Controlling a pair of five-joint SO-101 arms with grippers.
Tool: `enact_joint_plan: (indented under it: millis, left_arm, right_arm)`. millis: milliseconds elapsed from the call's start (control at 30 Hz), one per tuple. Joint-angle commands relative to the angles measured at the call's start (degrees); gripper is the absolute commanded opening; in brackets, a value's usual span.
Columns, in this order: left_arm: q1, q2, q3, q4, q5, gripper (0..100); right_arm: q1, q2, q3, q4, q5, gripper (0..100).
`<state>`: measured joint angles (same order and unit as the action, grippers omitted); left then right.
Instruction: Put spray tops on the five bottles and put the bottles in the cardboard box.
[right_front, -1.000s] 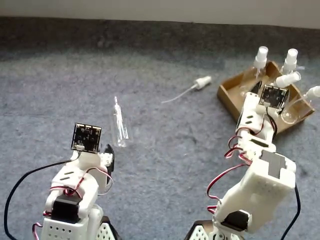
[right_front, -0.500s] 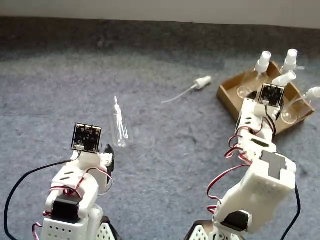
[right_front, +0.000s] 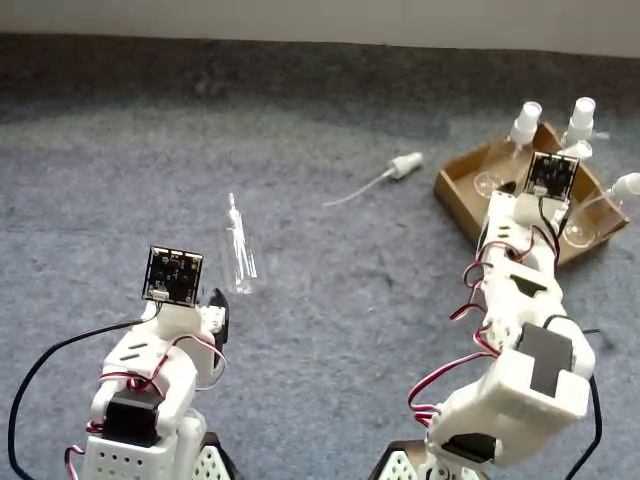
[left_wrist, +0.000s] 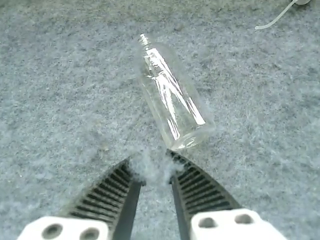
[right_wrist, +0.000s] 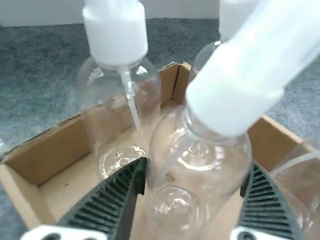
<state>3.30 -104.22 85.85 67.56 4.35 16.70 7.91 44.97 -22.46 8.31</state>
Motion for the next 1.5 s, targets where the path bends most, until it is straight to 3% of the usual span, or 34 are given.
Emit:
enact_joint_plan:
  millis: [0,333,1233,1467]
  left_arm:
    - [-0.22,-0.57,-0.22,-0.18,-0.7,4]
    - [-0.31,-0.57,-0.13,-0.18,-0.7,4]
    - [-0.48,-0.57,-0.22,-0.09,-0.7,1]
    - [-1.71,-0.57,-0.75,0.26,-0.7,1]
  right_arm:
    - [-0.31,-4.18,-0.84,2.24,0.62,27.1]
    - [0.04,-4.18,-15.34,26.68,0.26,27.1]
    - [-0.04,-4.18,-53.14,80.66,0.53,27.1]
    - [-2.68,-4.18,-62.46,97.89,0.62,27.1]
